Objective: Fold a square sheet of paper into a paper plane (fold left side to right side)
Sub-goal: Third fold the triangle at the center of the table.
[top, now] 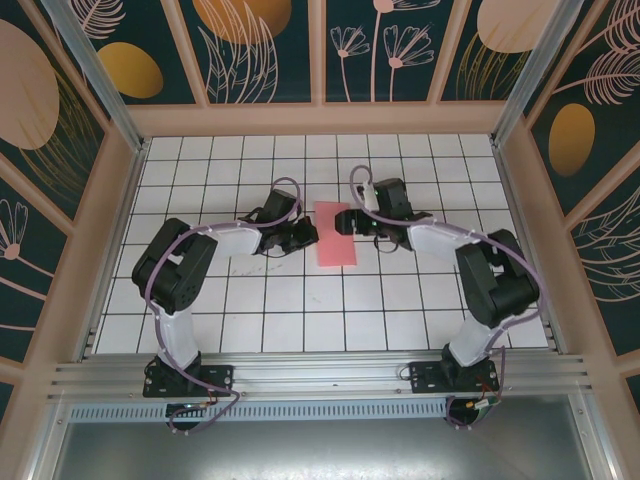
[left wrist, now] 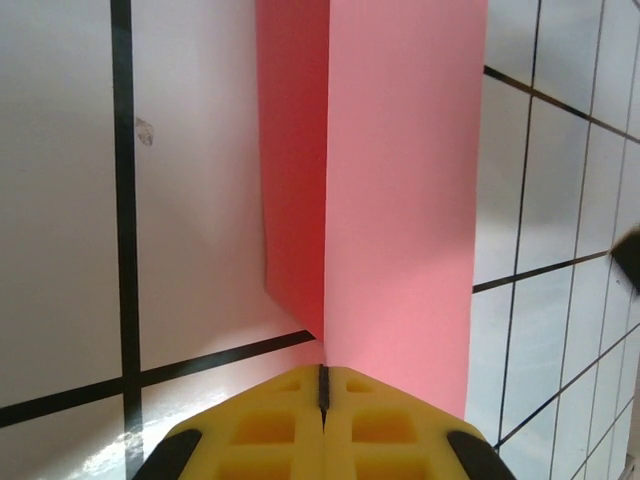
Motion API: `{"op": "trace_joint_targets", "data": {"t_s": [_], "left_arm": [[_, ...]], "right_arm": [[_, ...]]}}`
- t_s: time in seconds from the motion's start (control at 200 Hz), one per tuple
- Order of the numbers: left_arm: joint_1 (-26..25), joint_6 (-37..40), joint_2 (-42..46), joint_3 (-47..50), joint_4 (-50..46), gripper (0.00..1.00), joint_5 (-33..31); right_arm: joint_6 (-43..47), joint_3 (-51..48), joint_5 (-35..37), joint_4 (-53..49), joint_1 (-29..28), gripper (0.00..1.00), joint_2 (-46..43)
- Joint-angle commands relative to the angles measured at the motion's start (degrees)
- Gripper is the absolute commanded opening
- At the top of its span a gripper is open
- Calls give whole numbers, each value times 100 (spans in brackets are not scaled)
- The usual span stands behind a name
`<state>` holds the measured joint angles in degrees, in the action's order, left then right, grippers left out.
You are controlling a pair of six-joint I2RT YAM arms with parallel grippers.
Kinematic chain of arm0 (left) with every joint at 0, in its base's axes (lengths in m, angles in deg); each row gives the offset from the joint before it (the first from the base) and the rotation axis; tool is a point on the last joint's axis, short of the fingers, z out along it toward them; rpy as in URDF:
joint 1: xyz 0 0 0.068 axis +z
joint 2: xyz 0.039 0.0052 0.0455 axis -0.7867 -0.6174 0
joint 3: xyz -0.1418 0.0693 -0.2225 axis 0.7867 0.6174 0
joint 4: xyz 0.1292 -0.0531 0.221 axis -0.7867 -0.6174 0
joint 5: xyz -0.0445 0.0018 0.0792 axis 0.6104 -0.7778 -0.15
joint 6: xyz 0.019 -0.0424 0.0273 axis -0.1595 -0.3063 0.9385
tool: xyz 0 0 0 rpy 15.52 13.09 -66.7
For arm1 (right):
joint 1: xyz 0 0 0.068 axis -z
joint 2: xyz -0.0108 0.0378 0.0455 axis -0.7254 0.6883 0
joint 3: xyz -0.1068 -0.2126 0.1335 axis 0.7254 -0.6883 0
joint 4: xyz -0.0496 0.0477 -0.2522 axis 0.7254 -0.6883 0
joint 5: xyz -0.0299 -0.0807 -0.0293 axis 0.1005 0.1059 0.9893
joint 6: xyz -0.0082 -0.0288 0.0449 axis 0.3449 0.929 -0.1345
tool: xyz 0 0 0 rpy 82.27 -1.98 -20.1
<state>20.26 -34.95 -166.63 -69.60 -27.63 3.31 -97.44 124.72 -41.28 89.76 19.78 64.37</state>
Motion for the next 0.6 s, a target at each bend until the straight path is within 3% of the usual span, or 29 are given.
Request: {"op": "trace_joint_targets", "data": {"t_s": [0.0,0.195,0.33,0.596], "left_arm": [[-37,-279,268,93,269,0,90],[-38,-401,280,88,340,0,258],[-33,-454,285,114,401,0,323],[-33,-434,274,88,385,0,366]], "right_arm": [[455,-769,535,684,-413,85,-938],[1488,-1481,2253,1033,-1701,98,-1150],[2005,-1630,3285,1556,-2422,99,-716],[2351,-1257,3874,1875,-2756,99,193]]}}
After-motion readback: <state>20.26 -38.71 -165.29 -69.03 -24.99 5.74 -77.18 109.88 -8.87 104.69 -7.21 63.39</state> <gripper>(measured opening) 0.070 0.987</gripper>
